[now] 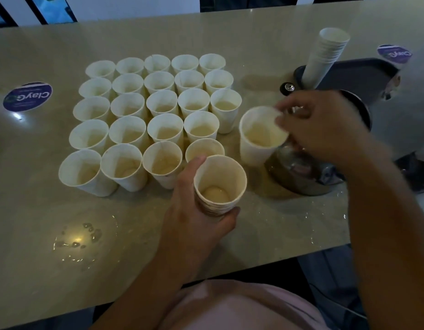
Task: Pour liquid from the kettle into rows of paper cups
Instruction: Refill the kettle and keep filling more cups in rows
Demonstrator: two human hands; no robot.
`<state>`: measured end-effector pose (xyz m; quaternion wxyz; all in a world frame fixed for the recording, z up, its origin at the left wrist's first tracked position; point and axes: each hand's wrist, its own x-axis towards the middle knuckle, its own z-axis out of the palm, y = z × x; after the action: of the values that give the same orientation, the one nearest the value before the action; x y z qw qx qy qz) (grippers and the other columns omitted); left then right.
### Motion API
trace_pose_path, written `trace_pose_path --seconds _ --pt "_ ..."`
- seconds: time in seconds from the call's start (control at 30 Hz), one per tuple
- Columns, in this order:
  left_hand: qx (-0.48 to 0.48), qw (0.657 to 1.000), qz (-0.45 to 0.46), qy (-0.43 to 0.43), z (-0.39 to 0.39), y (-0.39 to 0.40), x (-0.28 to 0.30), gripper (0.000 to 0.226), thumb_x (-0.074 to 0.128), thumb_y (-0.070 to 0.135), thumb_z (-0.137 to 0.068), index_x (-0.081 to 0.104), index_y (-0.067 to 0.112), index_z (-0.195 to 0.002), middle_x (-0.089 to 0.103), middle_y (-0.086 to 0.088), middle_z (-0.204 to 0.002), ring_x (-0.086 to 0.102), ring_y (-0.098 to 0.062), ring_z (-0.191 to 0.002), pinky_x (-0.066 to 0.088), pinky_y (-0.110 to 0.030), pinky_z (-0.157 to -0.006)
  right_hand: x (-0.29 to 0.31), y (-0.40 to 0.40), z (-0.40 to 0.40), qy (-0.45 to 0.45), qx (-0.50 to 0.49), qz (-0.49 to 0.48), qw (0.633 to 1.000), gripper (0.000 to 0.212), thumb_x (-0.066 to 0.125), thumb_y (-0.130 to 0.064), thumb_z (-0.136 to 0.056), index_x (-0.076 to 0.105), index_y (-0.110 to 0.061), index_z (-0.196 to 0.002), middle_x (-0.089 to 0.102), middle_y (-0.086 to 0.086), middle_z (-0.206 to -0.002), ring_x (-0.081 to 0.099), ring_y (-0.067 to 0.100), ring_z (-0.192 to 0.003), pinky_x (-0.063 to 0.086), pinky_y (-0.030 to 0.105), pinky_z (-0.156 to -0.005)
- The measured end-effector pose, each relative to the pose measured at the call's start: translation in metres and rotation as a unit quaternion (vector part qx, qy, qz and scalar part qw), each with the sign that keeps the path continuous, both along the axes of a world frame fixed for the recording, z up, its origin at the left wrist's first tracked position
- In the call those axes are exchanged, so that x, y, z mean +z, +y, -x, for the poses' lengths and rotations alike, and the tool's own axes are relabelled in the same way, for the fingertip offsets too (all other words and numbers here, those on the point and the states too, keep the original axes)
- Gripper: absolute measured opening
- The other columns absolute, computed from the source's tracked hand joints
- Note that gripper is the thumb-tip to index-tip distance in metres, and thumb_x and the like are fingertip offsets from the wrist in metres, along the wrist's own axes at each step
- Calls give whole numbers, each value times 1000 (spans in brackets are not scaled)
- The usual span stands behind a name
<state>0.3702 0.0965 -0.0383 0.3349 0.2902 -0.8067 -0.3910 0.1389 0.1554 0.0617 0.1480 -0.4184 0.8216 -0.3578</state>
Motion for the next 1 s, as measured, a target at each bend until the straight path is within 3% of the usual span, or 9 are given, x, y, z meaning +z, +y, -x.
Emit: trace_pose_path --seconds 0.1,0.2,0.37,0.47,0.6,0.7,0.83,0.93,1.0 --pt "2 1000 17 -6 -3 -3 2 110 91 37 -61 15 69 -133 31 45 -134 44 4 -124 47 -25 -94 -27 -9 -5 -4 19 -97 995 10 65 -26 -96 64 -34 -101 70 0 -82 66 15 -71 58 37 -68" --pt "9 999 42 -6 -5 -4 2 105 89 45 -62 19 53 -140 26 46 -134 41 10 -125 43 -17 -94 -46 -15 -5 -14 13 -113 993 12 65 -26 -95 66 -31 -105 69 3 -91 65 15 -71 57 35 -71" --pt "10 998 49 31 -6 -2 18 92 74 52 -69 25 34 -144 39 3 -142 46 -18 -128 46 -38 -101 -56 -21 -6 -28 24 -127 991 20 65 -35 -97 63 -32 -116 68 -2 -91 65 10 -62 53 27 -62" --pt "4 995 58 86 -1 -7 48 74 66 43 -76 29 32 -139 46 -3 -136 47 -15 -126 37 -18 -99 -47 -16 -3 -16 16 -125 992 29 62 -46 -96 62 -34 -123 66 -2 -102 65 12 -74 57 33 -73" --pt "7 997 59 45 15 -31 94 43 65 27 -88 47 38 -125 58 12 -116 55 -10 -115 38 -17 -92 -27 -5 -2 33 -47 91 994 13 62 -36 -97 67 -38 -110 70 -8 -87 65 9 -79 53 16 -68" --pt "-8 994 82 -64 44 -53 118 26 63 30 -92 55 42 -113 60 21 -109 55 0 -107 43 -23 -89 -24 3 3 117 -136 237 955 12 62 -33 -97 69 -31 -107 69 -17 -93 65 1 -88 50 13 -82" --pt "-62 980 102 -157 92 -75 133 24 57 24 -96 64 37 -115 62 20 -107 58 -2 -101 38 -10 -75 -37 14 21 186 -196 307 913 24 59 -30 -99 71 -13 -109 67 -7 -103 65 12 -100 54 31 -89" --pt "-122 958 136 -220 126 -81 136 33 48 15 -99 68 31 -120 65 13 -117 58 -5 -104 40 -17 -81 -49 19 32 207 -213 309 903 24 60 -29 -99 72 -11 -110 68 -3 -110 64 16 -108 53 40 -96" --pt "-154 945 146 -247 148 -82 133 36 45 12 -100 68 30 -122 66 9 -122 58 -9 -108 42 -22 -88 -51 20 37 166 -244 301 907 25 61 -33 -97 70 -17 -113 65 -3 -116 61 14 -113 51 36 -98"
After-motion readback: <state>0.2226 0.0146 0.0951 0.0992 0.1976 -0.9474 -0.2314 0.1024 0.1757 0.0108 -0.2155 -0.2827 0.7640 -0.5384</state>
